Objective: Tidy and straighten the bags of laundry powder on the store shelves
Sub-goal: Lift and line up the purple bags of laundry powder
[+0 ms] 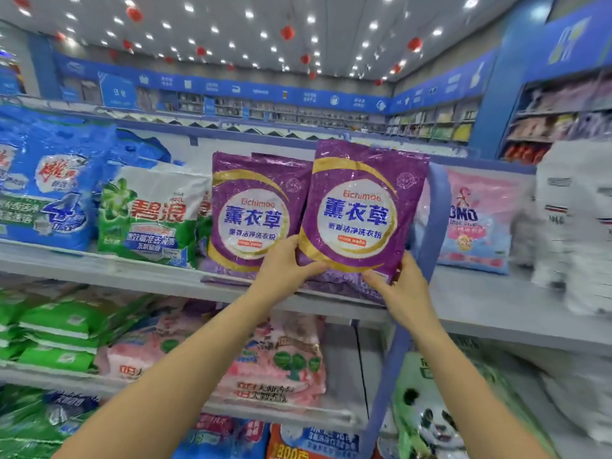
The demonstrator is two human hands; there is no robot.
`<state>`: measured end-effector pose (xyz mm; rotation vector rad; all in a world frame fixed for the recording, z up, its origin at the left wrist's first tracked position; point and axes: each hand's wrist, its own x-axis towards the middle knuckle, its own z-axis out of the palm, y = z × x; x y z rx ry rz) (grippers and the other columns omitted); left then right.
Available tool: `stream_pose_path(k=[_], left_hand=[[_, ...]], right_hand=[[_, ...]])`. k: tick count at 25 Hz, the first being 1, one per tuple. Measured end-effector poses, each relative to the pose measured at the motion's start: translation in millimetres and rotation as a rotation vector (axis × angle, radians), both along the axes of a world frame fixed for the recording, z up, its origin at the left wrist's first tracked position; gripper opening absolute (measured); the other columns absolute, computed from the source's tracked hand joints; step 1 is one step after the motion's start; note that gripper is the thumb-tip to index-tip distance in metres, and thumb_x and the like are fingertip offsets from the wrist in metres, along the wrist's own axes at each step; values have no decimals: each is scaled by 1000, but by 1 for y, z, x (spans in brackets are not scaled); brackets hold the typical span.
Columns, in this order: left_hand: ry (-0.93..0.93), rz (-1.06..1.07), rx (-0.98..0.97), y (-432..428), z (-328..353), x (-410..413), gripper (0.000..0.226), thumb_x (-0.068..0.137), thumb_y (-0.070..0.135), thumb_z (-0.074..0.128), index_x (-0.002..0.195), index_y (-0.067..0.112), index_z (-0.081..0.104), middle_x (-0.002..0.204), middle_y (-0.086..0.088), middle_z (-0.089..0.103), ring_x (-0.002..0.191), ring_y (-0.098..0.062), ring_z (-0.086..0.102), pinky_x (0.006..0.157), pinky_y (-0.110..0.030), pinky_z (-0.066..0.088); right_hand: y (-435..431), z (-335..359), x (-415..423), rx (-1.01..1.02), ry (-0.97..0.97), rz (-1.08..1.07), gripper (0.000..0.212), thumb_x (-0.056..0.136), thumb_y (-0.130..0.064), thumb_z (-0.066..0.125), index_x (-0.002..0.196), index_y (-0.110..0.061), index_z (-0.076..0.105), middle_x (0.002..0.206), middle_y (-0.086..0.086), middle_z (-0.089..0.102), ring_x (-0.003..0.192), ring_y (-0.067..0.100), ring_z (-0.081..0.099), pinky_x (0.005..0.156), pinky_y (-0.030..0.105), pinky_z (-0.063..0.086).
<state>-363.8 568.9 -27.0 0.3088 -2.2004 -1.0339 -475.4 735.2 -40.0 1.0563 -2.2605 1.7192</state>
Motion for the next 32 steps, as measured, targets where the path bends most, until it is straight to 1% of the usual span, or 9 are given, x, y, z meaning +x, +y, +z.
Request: stream_pose_path(k=[3, 6, 9, 12, 14, 22, 24, 28, 32], left_hand=[[-10, 59, -140, -4, -8, -1, 22, 78, 24, 73, 78, 18, 52, 70, 16, 52, 65, 4, 46, 54, -10, 33], [-44, 59, -175, -7, -18, -2, 26, 75, 28, 75, 85, 13, 55, 80, 6, 61, 75, -10, 55, 57, -22, 33], [-71, 65, -165, -8, -20, 0, 35, 74, 27, 76, 95, 8, 56, 84, 5, 60, 77, -10, 53, 56, -19, 32], [-75, 33, -182, -8, -24, -1, 37, 74, 26, 76, 97, 9, 53, 85, 7, 59, 76, -8, 51, 54, -14, 34], [-96, 16, -188, -9, -24, -5, 35, 75, 26, 76, 95, 10, 52, 87, 4, 62, 77, -9, 52, 57, -16, 29], [-217, 85, -226, -8, -24, -26, 35, 80, 28, 71, 97, 9, 47, 97, -6, 66, 95, -26, 60, 78, -35, 45], [-262, 125, -263, -6, -20, -34, 35, 83, 30, 68, 93, 10, 41, 95, -10, 64, 94, -31, 59, 76, -37, 45], [-277, 123, -253, -6, -17, -36, 36, 83, 32, 68, 89, 11, 39, 88, -7, 61, 89, -31, 61, 70, -34, 43], [-246, 90, -214, -6, -24, -26, 34, 79, 34, 71, 86, 13, 45, 81, 3, 55, 86, -22, 59, 65, -27, 35]], right_hand=[[-7, 4, 5, 51, 75, -36, 48, 80, -16, 72, 122, -12, 49, 102, -6, 59, 92, 10, 54, 76, 16, 39], [-3, 4, 10, 123, 135, -42, 51, 80, -14, 72, 124, -11, 47, 103, -9, 57, 95, 5, 53, 73, 4, 36], [1, 0, 14, 174, 156, -50, 55, 80, -16, 72, 127, -15, 45, 111, -8, 60, 100, 6, 55, 85, 19, 42], [1, -7, 14, 207, 147, -90, 55, 79, -18, 73, 126, -16, 44, 117, -3, 63, 108, 16, 59, 93, 37, 48], [1, -10, 12, 233, 138, -111, 55, 79, -19, 73, 126, -17, 44, 119, -1, 63, 111, 18, 59, 95, 41, 48], [-12, -12, 2, 232, 112, -142, 46, 81, -12, 70, 121, -16, 48, 113, -5, 63, 104, 11, 59, 86, 24, 45], [-21, -11, -6, 230, 101, -135, 47, 81, -8, 69, 123, -12, 48, 118, 0, 62, 109, 13, 57, 87, 22, 43], [-25, -13, -15, 229, 52, -120, 49, 83, -10, 67, 128, -10, 45, 126, 4, 56, 119, 18, 50, 98, 30, 42], [-17, -17, -10, 321, 34, -61, 46, 88, -9, 60, 131, -10, 41, 121, -4, 50, 116, 11, 45, 95, 19, 35]])
